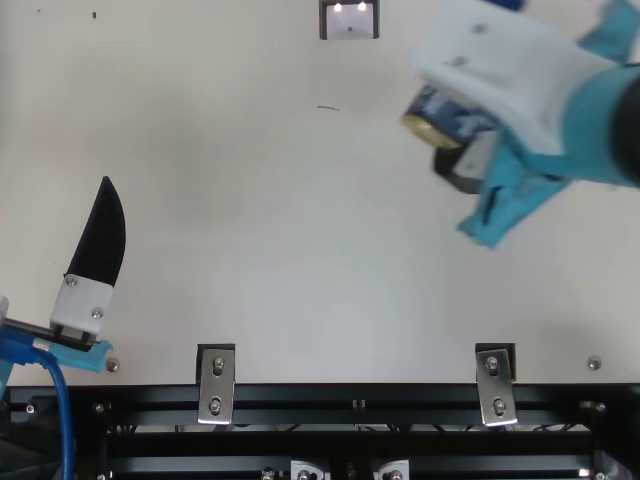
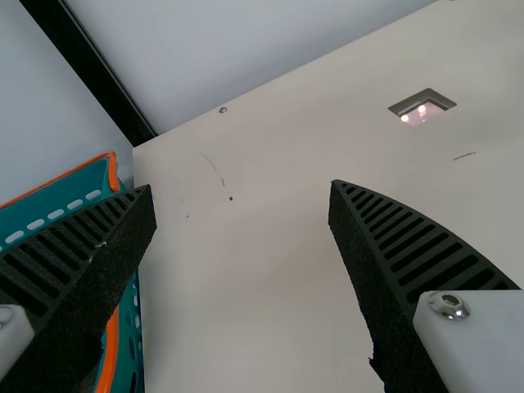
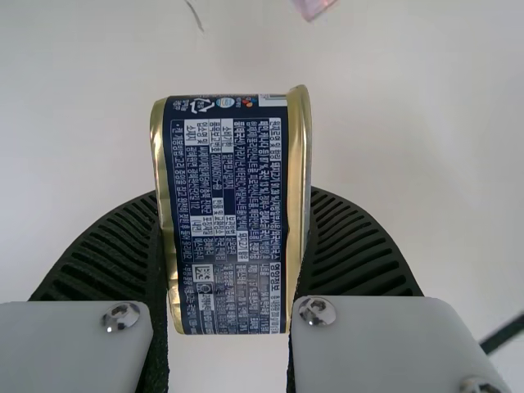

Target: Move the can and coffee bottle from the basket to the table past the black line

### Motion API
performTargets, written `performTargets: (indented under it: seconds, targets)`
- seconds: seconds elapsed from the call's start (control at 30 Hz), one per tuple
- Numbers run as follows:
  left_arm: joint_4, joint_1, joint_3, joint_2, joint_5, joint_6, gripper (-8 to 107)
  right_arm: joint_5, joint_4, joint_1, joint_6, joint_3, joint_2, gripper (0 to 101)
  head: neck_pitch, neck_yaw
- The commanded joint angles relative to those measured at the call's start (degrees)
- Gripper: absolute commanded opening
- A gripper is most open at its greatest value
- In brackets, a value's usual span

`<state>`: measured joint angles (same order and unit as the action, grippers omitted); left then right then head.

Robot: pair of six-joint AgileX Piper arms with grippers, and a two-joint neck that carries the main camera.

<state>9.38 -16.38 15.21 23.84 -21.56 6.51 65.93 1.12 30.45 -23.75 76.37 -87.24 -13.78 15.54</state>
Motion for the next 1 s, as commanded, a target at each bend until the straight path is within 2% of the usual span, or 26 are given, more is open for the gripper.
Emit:
performTargets:
  seconds: [0.0, 0.27, 0.5, 0.7, 0.97]
  targets:
    - [0.0, 0.0, 0.0, 0.0, 0.0, 0.0, 90, -0.08, -0.2, -3.89, -0.01, -2.58, 2.65, 0, -0.31, 2.35]
    - [0.0, 0.0, 0.0, 0.0, 0.0, 0.0, 90, -0.25, -0.52, -16.6, -1.55, -9.26, 10.02, 0, -1.36, 13.92]
    - [0.0, 0.0, 0.0, 0.0, 0.0, 0.0, 90, 0.64, -0.15, -28.77, -4.73, -12.63, 14.94, 0, -3.11, 21.99]
    - [0.0, 0.0, 0.0, 0.0, 0.0, 0.0, 90, 0.62, 0.29, -40.01, -8.7, -14.08, 17.05, 0, -5.52, 27.76]
    - [0.0, 0.0, 0.0, 0.0, 0.0, 0.0, 90, -1.74, 0.22, -54.15, -13.21, -13.77, 16.25, 0, -5.52, 27.76]
